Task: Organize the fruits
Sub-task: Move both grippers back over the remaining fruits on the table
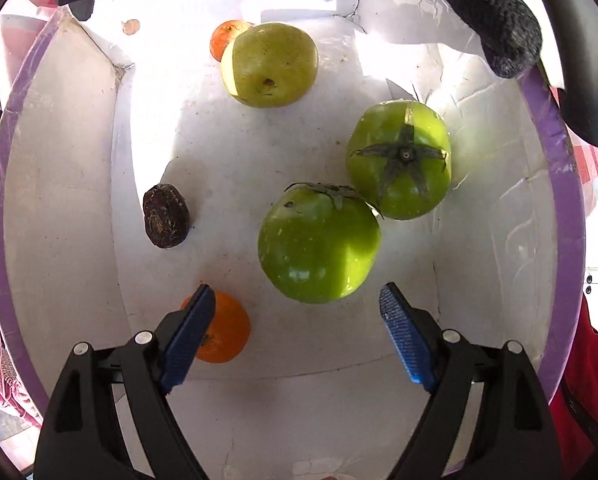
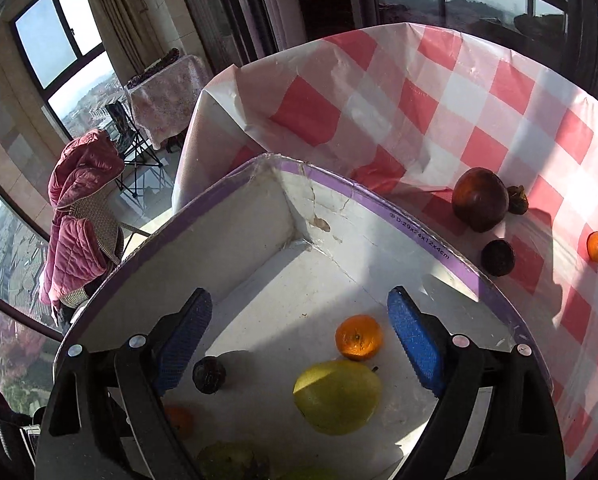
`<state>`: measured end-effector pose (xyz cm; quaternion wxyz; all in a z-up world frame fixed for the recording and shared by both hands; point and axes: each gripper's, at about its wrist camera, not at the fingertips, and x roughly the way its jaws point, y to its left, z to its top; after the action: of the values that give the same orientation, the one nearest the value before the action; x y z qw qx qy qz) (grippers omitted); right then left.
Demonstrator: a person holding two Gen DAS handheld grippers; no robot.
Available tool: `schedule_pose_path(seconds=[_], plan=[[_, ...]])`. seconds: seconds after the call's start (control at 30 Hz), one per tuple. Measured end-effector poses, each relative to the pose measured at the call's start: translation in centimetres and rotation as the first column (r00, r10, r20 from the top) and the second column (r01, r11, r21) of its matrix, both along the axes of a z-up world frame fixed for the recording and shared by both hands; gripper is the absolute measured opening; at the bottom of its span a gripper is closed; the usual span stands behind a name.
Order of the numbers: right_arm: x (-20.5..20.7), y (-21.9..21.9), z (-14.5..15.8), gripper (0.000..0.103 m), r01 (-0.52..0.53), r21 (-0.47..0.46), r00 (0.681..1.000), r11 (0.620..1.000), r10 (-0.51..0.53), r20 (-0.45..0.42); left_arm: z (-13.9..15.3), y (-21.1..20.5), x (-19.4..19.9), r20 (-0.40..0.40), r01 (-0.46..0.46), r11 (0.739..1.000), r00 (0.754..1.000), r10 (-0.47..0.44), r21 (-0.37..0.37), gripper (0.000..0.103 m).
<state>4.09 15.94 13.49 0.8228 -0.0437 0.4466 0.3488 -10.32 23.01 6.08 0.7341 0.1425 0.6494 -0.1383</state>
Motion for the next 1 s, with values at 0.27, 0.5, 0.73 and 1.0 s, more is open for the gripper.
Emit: schedule_pose_path(seconds=[0.27, 0.5, 0.73, 1.0], plan=[[-2.5, -13.2, 5.9, 0.087, 0.048, 0.368, 0.982, 0.929, -0.111, 0.151, 8.6, 0.0, 0.0, 0.376, -0.196, 0.980, 0.906, 0.194, -0.034, 0.091], [-0.5, -30.8, -0.4, 0.087, 0.465, 0.334, 0.855, 0.820, -0.514, 0.071, 15.3, -10.6, 2.1, 0.695, -0.123, 0.946, 0.652, 0.305, -0.299, 0.101], [-1.0, -39.1, -9.9, 0.087, 0.694, 0.229, 0.709, 0.682, -0.703, -0.054, 8.0, -28.1, 10.0, 0.669, -0.125, 0.955, 0.689, 0.279, -0.269, 0.101], [-1.3, -42.2, -13.0, 0.088, 0.726, 0.269, 0.678, 0.633, -0.726, -0.119, 1.0, -27.3, 21.6, 0.668, -0.619, 0.783, 0.554, 0.496, -0.067, 0.101]])
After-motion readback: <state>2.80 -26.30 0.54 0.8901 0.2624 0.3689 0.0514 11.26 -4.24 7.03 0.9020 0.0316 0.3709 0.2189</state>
